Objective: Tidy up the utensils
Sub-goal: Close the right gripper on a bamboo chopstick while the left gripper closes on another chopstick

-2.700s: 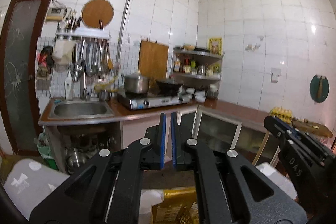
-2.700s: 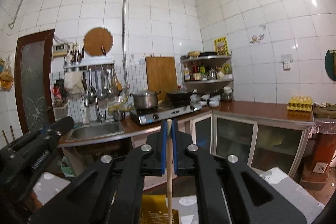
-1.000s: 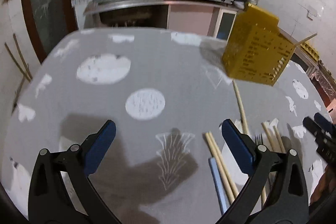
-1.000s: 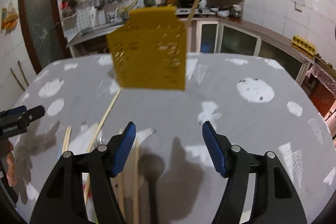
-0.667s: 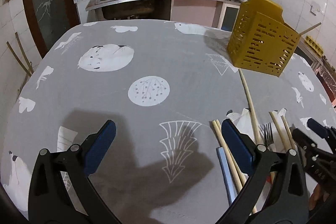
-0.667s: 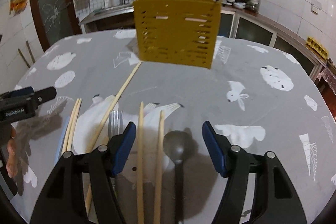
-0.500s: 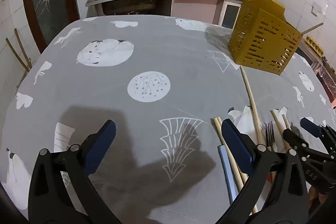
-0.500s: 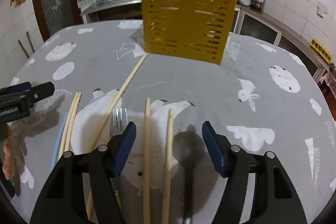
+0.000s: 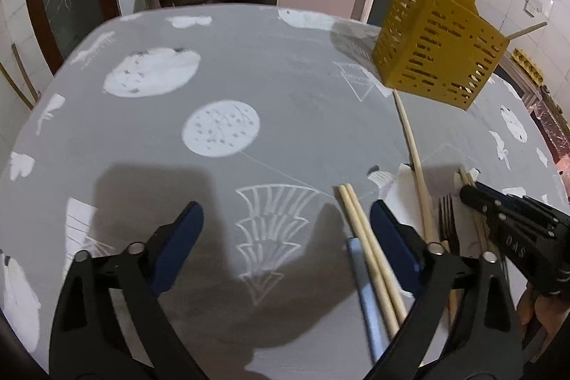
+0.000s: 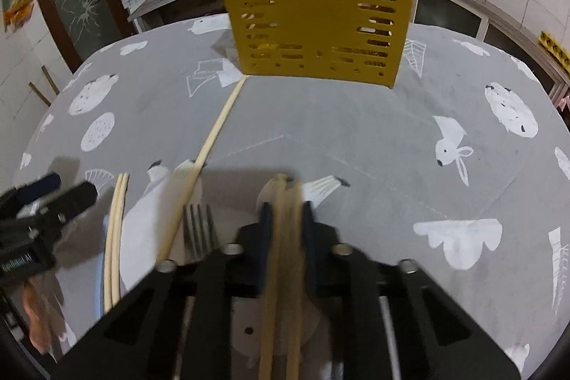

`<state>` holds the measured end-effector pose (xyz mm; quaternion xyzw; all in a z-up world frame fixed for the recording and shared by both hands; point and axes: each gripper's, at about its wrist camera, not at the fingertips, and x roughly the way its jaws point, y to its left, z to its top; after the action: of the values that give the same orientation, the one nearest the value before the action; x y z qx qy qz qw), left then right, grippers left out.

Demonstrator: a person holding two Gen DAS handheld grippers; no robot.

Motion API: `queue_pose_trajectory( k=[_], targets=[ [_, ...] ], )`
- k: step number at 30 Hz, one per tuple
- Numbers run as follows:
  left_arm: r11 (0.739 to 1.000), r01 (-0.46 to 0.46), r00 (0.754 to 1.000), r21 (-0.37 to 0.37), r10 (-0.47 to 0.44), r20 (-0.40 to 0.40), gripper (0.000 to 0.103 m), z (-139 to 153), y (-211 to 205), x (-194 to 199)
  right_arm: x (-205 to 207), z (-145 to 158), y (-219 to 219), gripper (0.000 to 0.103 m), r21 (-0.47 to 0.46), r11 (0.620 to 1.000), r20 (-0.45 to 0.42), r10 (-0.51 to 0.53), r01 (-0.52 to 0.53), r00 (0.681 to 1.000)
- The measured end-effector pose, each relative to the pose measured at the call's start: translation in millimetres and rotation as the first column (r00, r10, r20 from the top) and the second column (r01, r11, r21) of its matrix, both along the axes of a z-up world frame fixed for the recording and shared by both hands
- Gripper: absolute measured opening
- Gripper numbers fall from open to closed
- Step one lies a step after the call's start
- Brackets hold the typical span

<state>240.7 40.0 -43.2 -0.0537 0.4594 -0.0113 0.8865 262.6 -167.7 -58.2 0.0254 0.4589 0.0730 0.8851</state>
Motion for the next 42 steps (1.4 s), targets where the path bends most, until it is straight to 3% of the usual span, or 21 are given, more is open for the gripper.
queue_pose_trajectory(
  k=[5,12,22,35,38,40,42],
  targets=[
    [0.999,0.010,0.999,-0.038,-0.012,-0.038,0.078,-4,-13,6,-3,-1,-1,0.007,-0.006,1.000,0.023,0.017,-0.017,1.000],
    [0.998,0.033,0.996,-0.057,-0.037,-0.079,0.047,-6,-28,11,-8,0,-13,0.007,-0.012,1.000,0.036,0.007,-0.006,0.999],
    [0.998,-0.004,0.999,-0.070,0.000,-0.049,0.047,-1,-9,4,-8,-3,-15,0.007,0.001,1.000,0.043,0.006,-0.006,0.999],
    [0.999,0.044,0.997,-0.027,-0.045,-0.067,0.045,-9,-27,14,-9,-3,-15,0.007,-0.005,1.000,0.040,0.005,-0.005,0.999],
    [0.998,0.063,0.995,-0.022,-0.065,-0.076,0.033,-9,-32,17,-5,-2,-14,0.007,-0.016,1.000,0.032,-0.002,0.003,0.999],
    [0.996,0.079,0.993,-0.037,-0.082,-0.086,0.016,-8,-36,19,-1,-2,-12,0.007,-0.029,1.000,0.019,-0.009,0.010,1.000],
    [0.995,0.087,0.991,-0.051,-0.092,-0.096,0.010,-8,-39,21,6,-1,-11,0.007,-0.034,0.999,0.000,-0.019,0.019,1.000]
  ],
)
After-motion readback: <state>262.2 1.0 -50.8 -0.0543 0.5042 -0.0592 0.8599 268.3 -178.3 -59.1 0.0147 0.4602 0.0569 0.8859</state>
